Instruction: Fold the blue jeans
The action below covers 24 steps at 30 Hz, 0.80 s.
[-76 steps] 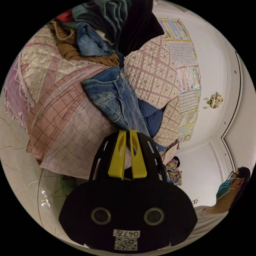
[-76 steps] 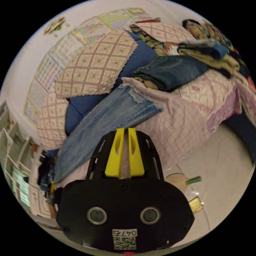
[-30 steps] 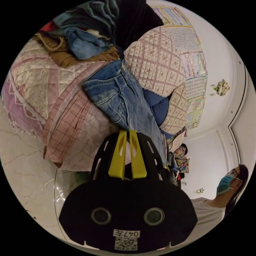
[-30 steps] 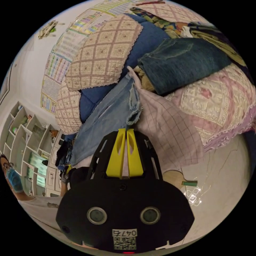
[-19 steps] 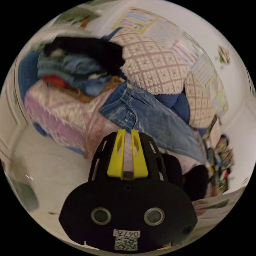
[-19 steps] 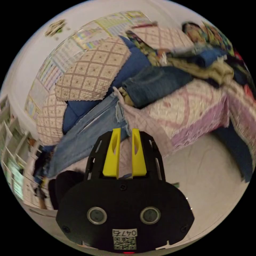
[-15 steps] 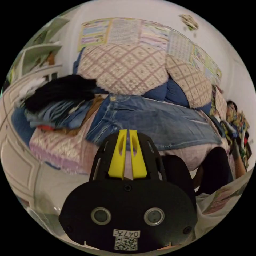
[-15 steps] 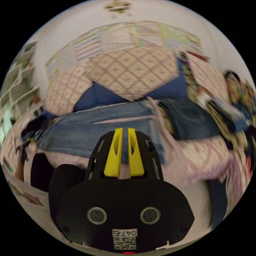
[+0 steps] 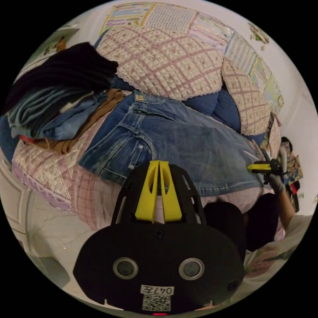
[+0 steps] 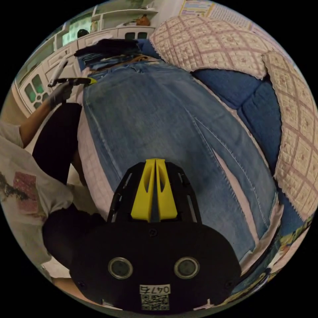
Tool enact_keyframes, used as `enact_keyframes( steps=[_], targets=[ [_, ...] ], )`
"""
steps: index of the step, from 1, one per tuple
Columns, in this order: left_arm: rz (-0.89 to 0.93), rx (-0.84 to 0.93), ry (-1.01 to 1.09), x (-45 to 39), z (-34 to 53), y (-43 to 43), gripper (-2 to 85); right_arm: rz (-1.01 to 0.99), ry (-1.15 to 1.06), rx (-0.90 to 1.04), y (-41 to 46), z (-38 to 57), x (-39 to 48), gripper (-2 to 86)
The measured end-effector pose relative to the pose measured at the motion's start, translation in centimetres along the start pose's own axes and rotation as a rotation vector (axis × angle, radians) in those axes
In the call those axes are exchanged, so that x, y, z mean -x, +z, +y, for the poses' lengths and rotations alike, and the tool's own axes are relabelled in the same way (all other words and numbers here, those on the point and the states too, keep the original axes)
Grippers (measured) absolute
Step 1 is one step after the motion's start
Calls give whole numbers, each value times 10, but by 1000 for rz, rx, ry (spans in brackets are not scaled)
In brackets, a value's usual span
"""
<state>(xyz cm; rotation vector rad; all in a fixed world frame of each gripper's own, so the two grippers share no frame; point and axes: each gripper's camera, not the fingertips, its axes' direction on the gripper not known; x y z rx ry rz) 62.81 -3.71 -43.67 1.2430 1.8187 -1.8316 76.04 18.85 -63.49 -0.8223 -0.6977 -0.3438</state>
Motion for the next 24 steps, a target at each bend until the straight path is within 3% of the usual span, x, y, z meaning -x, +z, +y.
enact_keyframes(
  steps=[5, 9, 14, 19, 21, 24],
  targets=[
    [-14, -78, -125, -11, 8, -11, -10, 27, 286, 3, -10, 61, -35, -7],
    [6, -55, 58, -97, -4, -4, -10, 293, 404, 24, -29, 86, -33, -8],
    [55, -40, 273, -229, -22, 13, -10, 233, 497, -94, -31, 108, -29, -7],
    [334, 117, 556, -402, -14, 94, -10, 347, 742, -72, -26, 189, -47, -11],
    [337, 189, 623, -450, -3, 125, -10, 376, 929, -113, -44, 238, -54, -12],
    [293, 222, 698, -507, 13, 160, -10, 438, 1043, -172, -69, 274, -51, -12]
  ],
)
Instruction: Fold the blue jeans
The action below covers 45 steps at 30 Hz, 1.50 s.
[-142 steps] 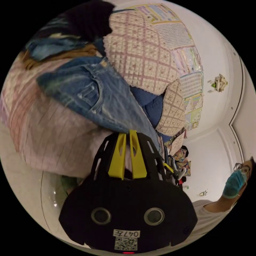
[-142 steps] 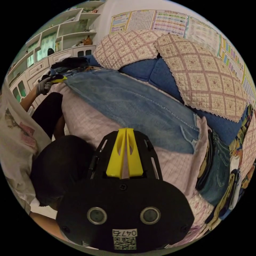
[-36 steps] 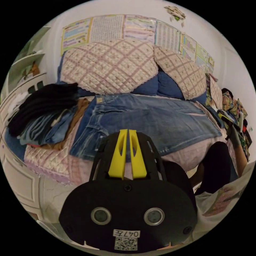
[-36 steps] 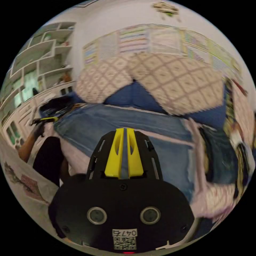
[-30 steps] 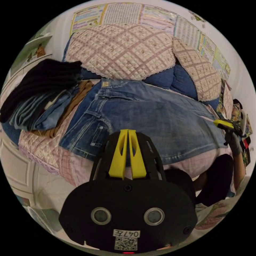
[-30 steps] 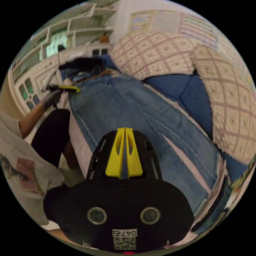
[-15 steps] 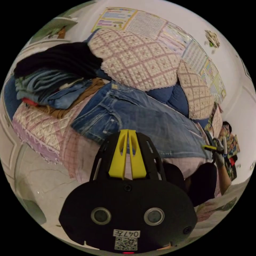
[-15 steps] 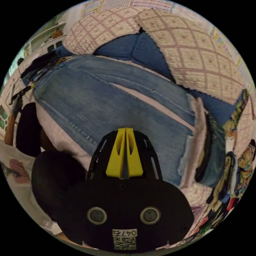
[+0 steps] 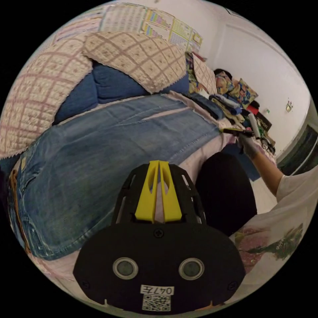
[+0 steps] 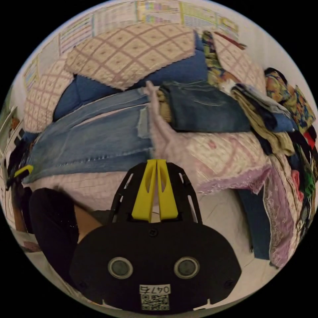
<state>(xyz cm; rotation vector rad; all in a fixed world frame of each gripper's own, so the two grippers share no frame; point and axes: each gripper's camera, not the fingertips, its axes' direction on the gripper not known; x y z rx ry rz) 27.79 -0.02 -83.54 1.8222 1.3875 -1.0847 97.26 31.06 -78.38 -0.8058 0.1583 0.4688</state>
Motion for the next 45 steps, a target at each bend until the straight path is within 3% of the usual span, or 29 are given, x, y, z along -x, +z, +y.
enact_keyframes(
  steps=[6, 12, 16, 19, 26, 29, 31, 33, 36, 42, 45],
  targets=[
    [-2, 66, -29, -24, -33, 75, -10, -109, -159, -152, -6, -10, 27, 12],
    [-67, 55, -26, -44, -32, 120, -10, -139, -279, -60, 43, -19, 62, 14],
    [-97, 44, 0, -57, -34, 138, -10, -99, -205, -75, 44, -12, 46, -7],
    [-93, 18, 29, -62, -30, 149, -10, 39, -112, -65, 31, -12, 32, -12],
    [-161, 40, 104, -80, -31, 177, -10, 7, -279, -293, 0, -50, 92, -6],
    [-197, 47, 122, -86, -29, 191, -10, -102, -390, -349, 5, -83, 137, -9],
    [-171, 31, 72, -79, -25, 198, -10, -206, -498, -301, 15, -105, 172, -10],
    [-129, 19, 15, -69, -22, 203, -10, -329, -674, -127, 40, -136, 229, -11],
    [-55, 42, -73, -52, -26, 206, -10, -368, -842, -7, 61, -167, 302, -12],
    [-81, -174, -80, 7, -82, 161, -10, -431, -913, 43, 82, -207, 363, -11],
    [-53, -20, -46, 49, -113, 213, -10, -438, -898, 119, 116, -206, 355, -11]
  ],
)
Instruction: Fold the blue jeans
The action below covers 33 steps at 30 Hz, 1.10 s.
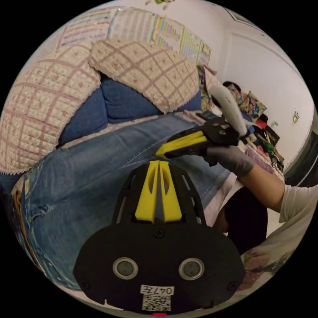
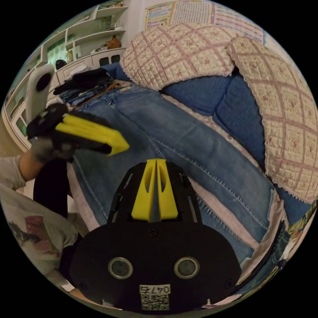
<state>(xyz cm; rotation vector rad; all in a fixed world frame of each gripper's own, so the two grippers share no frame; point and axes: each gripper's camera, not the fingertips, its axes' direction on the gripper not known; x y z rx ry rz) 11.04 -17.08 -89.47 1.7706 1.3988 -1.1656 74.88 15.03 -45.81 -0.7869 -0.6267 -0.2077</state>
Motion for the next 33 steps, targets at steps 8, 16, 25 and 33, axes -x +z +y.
enact_keyframes(
  steps=[8, 16, 25, 33],
  targets=[
    [-47, 105, -113, 59, 15, 96, -10, 37, 46, 153, 2, 26, -72, -8],
    [-81, 178, -90, 69, 22, 143, -10, 0, 394, 41, -46, 130, -185, -7],
    [-78, 165, -95, 83, 38, 172, -10, 212, 761, -39, -92, 202, -238, -13],
    [-75, 161, -92, 96, 48, 188, -10, 154, 450, -160, -67, 93, -192, -13]
  ],
)
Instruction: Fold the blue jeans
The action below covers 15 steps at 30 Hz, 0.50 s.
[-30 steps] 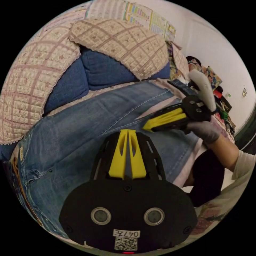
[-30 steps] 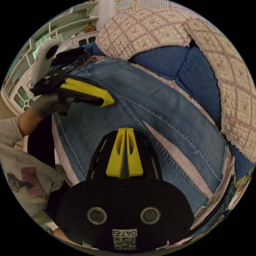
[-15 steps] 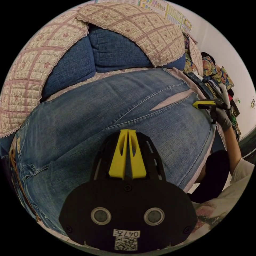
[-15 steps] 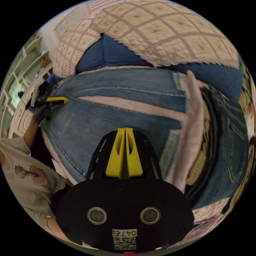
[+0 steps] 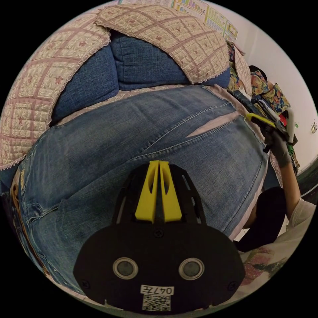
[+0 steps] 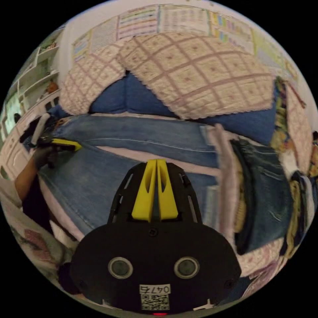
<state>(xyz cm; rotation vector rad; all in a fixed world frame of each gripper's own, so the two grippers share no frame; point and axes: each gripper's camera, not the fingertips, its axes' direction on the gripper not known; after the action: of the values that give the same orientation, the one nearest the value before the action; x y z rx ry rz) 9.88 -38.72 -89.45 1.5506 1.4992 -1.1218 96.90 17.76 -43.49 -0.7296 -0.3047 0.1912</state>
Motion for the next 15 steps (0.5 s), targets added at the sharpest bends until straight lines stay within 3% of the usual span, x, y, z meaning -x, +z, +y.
enact_keyframes(
  steps=[4, 8, 15],
  targets=[
    [39, 3, -15, 14, 1, 7, -10, -77, -3, 114, 29, -21, 11, -13],
    [64, 8, -25, 26, 2, 11, -10, 36, -70, 210, 52, -25, 21, -13],
    [59, 10, -30, 40, 3, 9, -10, 213, -175, 201, 59, -17, 48, -12]
  ],
)
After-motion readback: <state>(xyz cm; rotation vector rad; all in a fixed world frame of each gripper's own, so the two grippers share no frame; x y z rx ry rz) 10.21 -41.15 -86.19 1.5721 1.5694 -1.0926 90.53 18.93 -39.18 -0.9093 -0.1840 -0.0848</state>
